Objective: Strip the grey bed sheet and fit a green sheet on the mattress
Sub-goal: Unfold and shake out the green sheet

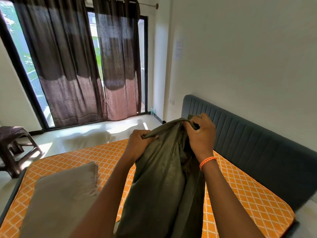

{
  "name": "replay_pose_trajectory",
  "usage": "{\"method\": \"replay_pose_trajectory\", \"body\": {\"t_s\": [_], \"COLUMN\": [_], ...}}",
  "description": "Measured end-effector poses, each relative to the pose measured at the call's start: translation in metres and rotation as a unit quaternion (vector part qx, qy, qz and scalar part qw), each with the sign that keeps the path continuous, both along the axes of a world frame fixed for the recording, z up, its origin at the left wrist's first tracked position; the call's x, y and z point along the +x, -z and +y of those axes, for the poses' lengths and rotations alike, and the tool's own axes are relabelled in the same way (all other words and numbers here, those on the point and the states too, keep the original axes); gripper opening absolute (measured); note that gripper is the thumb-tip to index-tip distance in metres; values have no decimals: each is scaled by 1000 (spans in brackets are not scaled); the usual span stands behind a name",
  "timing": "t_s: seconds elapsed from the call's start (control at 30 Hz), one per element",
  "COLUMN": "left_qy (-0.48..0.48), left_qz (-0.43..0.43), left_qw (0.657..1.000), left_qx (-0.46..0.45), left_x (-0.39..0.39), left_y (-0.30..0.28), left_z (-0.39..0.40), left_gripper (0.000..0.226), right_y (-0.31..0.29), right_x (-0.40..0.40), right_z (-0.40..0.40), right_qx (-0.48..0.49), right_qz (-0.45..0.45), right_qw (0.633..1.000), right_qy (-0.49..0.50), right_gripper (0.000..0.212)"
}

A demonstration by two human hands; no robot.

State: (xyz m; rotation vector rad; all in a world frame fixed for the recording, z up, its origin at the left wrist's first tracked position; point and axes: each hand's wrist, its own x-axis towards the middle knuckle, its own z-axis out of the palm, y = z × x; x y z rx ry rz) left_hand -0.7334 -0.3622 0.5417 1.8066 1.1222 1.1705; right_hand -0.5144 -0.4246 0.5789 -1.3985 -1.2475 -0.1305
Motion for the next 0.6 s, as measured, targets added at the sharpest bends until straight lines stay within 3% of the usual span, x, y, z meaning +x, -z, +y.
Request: {"method": "replay_pose_trajectory", "body": {"t_s": [0.2,0.3,0.4,0.5,0.6], "left_qy": [101,201,250,194,108], "left_qz": [-43,-99,-86,-33,92], "left_qw": [993,967,947,945,938], "left_qx": [-50,-118,-184,-262,-317], "left_x": [3,0,-7,-20,-25], "left_y": [-8,-2,33,97,165], "left_z": [-13,-23,-20,-14,-19], "left_gripper": [15,28,42,67,66], "right_y": [6,-2,-11,-18,-21], "right_x": [11,15,18,23,30], "right_z": [-2,-1,1,2,2], "right_qx": [-9,20,48,73,71], "right_qz": [3,0,2,4,5], "right_qw": [1000,999,996,994,991], "right_qy": [4,49,73,86,117], "right_gripper": [16,13,11,14,14]}}
